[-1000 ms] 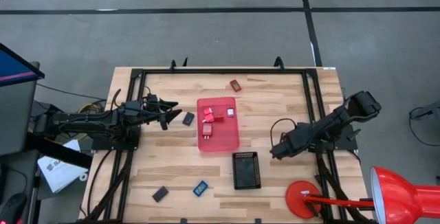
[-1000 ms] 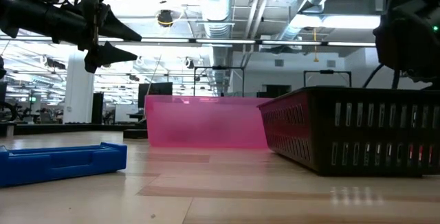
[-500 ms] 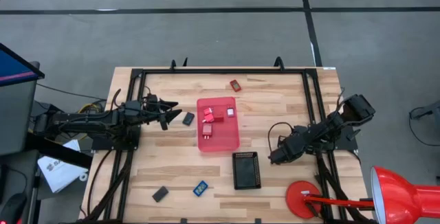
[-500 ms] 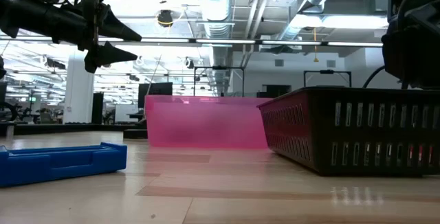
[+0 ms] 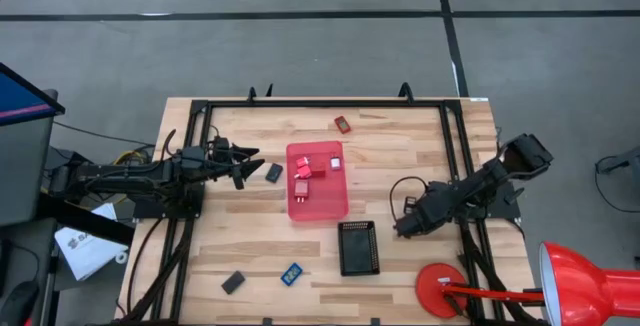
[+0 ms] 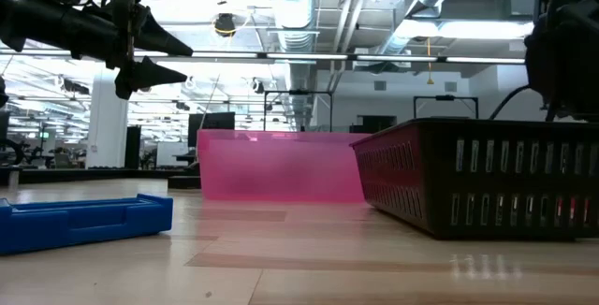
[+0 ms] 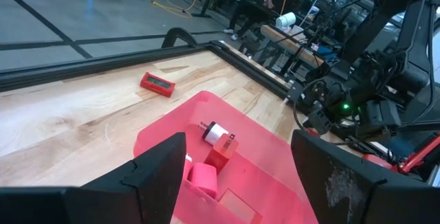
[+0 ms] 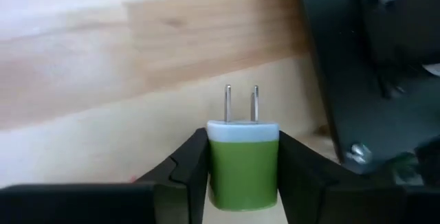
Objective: Pick & Place Office items
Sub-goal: Put the green charger adapter into the pink bin
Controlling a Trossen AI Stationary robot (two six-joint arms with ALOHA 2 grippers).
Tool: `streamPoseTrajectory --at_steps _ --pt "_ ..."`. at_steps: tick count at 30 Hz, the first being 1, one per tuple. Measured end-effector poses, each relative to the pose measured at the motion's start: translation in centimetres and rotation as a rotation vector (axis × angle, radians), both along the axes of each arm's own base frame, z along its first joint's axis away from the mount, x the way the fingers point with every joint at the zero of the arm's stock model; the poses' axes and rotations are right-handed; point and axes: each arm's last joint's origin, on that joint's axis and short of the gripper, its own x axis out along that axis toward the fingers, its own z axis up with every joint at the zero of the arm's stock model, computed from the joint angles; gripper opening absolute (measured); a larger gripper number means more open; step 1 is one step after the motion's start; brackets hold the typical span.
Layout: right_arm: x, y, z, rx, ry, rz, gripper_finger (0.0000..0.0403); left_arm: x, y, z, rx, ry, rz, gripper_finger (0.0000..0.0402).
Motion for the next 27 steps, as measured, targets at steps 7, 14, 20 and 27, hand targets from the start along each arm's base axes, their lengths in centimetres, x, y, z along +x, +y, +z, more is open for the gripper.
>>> streamPoseTrajectory --at_steps 7,14,20,27 --pt "0.6 -0.2 2.9 -0.047 -0.207 0.075 0.0144 0.0 0.0 0.0 0.0 0.0 0.0 0.026" --pt "3.2 -1.6 7.9 -0.242 -0.549 0.255 0.0124 0.0 0.0 0.0 0.0 0.0 0.0 0.026" --pt "6.9 -4.7 11.2 -0.331 -0.725 0.575 0.015 0.0 0.0 0.0 0.0 0.0 0.0 0.026" --pt "10.5 -10.4 12.1 -0.257 -0.884 0.89 0.0132 0.0 0.0 0.0 0.0 0.0 0.0 0.026"
